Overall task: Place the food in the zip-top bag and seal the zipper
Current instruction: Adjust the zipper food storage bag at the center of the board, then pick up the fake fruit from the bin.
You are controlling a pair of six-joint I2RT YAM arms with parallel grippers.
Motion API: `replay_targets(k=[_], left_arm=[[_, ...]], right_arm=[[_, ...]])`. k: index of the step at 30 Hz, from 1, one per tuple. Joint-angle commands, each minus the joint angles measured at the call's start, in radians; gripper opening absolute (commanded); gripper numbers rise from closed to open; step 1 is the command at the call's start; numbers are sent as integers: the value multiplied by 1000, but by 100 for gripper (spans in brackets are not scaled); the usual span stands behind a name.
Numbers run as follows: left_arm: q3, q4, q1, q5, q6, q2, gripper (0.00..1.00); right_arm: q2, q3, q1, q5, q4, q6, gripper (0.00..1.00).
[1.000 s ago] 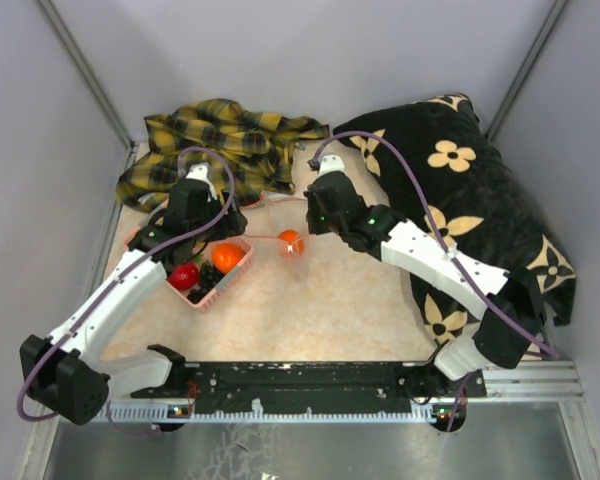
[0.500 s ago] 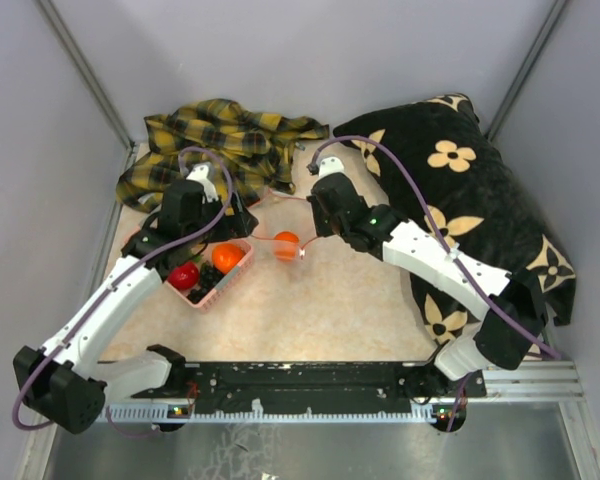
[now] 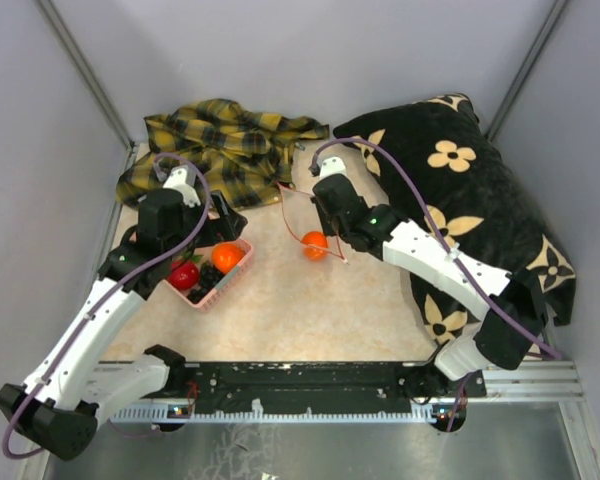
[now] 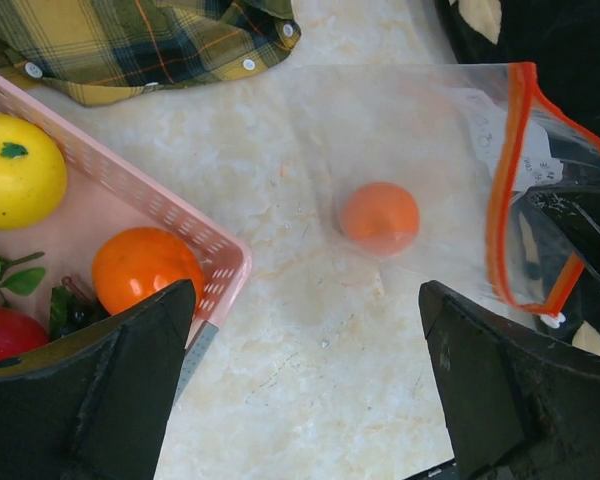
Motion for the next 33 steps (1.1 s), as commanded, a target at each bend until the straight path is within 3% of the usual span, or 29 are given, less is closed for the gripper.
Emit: replay_targets(k=[1, 9, 18, 27, 33], left_arm=[[-16, 21, 6, 37, -10, -11, 99], [-59, -33, 41, -82, -63, 35, 99], [-247, 106, 271, 146, -91, 105, 99], [-283, 193, 277, 216, -117, 236, 99], [-279, 244, 278, 176, -124, 292, 94]], right_arm=[[-6, 66, -9, 76, 14, -32, 0], [10, 91, -9, 135, -5, -37, 0], [24, 127, 14, 213, -37, -54, 0], [47, 152, 49, 256, -52, -61, 0], [60, 157, 57, 242, -52, -55, 0]])
